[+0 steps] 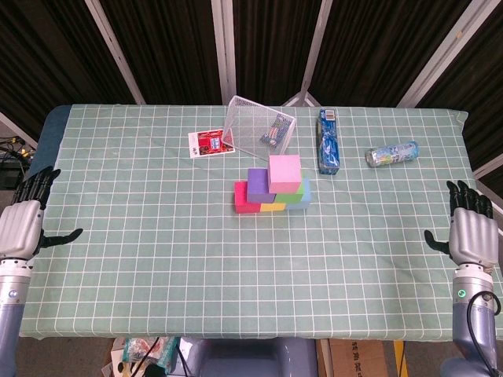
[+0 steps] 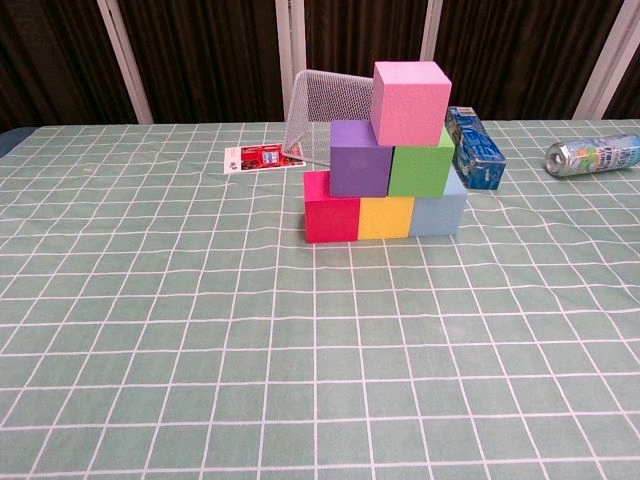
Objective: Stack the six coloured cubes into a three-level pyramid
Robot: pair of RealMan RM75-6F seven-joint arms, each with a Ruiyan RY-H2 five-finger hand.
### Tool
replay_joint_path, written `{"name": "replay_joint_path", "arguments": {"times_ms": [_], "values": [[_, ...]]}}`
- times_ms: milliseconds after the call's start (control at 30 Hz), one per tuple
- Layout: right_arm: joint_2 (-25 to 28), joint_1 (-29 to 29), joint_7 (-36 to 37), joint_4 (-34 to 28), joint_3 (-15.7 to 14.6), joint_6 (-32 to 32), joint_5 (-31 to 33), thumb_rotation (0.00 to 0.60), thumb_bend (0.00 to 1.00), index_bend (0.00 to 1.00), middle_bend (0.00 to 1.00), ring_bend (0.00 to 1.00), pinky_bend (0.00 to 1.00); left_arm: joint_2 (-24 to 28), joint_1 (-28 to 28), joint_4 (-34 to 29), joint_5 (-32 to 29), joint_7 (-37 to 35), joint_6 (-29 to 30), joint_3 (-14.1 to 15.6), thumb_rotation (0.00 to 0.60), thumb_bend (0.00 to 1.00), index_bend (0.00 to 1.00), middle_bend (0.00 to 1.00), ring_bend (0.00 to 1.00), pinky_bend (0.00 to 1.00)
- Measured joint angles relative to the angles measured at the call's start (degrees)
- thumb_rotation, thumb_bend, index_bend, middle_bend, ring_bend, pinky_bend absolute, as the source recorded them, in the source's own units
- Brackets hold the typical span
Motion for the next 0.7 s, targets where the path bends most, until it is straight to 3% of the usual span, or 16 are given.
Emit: {"name": "replay_joint_path", "arguments": {"times_ms": [700], "values": [[-13.9,-12.7,13.4,23.5,-6.2,5.0,-22.3,0.600,0.30,0.00,0.00,0.00,0.00,-4.7,6.7,18.5,6.0,-9.0,3.8,3.7,0.600,0.10,0.00,0.00,0.00,0.01]]}}
